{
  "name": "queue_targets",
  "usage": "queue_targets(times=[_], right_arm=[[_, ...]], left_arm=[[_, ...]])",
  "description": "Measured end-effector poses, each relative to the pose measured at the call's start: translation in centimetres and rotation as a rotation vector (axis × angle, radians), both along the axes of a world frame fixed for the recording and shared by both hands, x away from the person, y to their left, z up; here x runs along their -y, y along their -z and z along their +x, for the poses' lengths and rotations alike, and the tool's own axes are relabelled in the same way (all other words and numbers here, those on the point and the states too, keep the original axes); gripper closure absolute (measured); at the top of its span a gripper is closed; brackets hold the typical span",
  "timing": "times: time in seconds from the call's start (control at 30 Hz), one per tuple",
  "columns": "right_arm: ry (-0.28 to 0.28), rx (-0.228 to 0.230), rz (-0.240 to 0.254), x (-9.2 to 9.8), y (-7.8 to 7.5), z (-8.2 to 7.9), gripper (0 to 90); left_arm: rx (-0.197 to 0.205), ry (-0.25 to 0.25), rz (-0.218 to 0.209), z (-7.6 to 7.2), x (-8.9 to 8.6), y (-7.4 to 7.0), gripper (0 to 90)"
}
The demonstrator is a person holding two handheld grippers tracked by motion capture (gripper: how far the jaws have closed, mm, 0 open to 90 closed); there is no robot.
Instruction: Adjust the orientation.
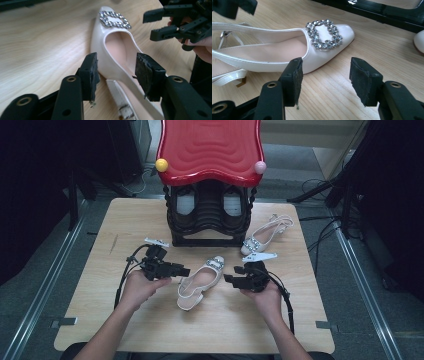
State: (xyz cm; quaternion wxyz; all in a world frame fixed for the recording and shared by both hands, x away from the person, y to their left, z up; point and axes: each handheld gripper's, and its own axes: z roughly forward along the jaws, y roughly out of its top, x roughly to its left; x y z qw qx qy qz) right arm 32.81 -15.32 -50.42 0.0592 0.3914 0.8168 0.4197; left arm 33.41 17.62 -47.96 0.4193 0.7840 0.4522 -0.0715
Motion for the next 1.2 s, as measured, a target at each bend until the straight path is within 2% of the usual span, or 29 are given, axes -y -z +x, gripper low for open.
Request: queue_targets(times=[0.23, 0.43, 0.57, 0.63, 0.77, 0.87, 0.9, 1.2], right_arm=[[-0.016, 0.000, 0.010, -0.5, 0.1, -0.5, 47.9], [-0.016, -0.002, 0.030, -1.1, 0.4, -1.0, 54.5], [-0.041, -0.021, 0.033, -1.7, 0.8, -1.2, 68.4], [-0.072, -0.033, 0.002, -2.2, 1.1, -1.3, 79.5], [-0.088, -0.045, -0.011, -2.8, 1.4, -1.1, 90.0], [-0.088, -0.071, 0.004, -3.1, 1.6, -0.6, 90.0], [-0.089, -0.074, 0.009, -3.2, 1.6, -0.5, 90.0], [-0.108, -0.073, -0.010, -3.8, 1.7, 0.1, 90.0]], left_arm=[[0.019, -0.032, 0.048, -0.1, -2.1, 0.4, 48.9], [0.011, -0.062, 0.053, -0.6, -3.5, 1.0, 48.9], [0.011, -0.087, 0.061, -1.0, -4.4, 1.5, 48.8], [0.007, -0.098, 0.061, -1.1, -4.8, 1.6, 48.6], [0.010, -0.124, 0.055, -1.4, -5.5, 1.8, 47.9], [0.008, -0.137, 0.047, -1.6, -5.8, 1.9, 47.6], [0.013, -0.131, 0.056, -1.6, -6.0, 2.0, 47.6], [0.011, -0.149, 0.062, -2.1, -6.5, 2.3, 47.4]])
